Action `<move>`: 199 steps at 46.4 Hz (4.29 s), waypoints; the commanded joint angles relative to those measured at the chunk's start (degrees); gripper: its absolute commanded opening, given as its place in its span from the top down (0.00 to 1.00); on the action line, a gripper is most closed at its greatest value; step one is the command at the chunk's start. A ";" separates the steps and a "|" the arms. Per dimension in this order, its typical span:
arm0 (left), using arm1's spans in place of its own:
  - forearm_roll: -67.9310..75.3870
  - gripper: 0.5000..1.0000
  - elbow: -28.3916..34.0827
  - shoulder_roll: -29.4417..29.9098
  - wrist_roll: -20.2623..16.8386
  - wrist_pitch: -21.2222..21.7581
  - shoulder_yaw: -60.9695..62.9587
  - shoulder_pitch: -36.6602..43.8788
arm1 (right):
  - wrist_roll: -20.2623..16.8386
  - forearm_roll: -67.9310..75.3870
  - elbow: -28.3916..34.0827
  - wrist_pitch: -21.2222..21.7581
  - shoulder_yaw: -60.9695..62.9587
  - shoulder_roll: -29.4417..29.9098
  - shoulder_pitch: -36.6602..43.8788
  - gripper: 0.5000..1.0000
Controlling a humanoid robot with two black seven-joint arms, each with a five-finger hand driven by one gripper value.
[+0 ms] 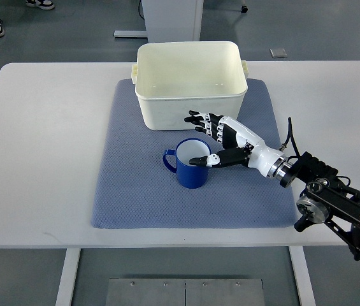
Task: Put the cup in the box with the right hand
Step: 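Wrap the right hand fingers around the blue mug's body, then lift the blue mug with the right hand up past the box, then lower the held mug into the cream box with the right hand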
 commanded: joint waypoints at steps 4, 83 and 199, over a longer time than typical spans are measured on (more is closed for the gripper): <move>0.00 0.00 0.00 0.00 0.00 -0.01 0.03 0.00 | 0.79 0.00 -0.35 -0.47 -1.09 0.19 -0.01 0.03; 0.00 0.00 0.00 0.00 0.00 -0.01 0.03 0.00 | 1.05 0.18 -6.42 -4.43 -3.29 6.61 -1.67 0.24; 0.00 0.00 0.00 0.00 0.00 -0.01 0.03 0.00 | -6.95 13.89 0.00 -16.38 -0.47 -3.85 18.19 1.00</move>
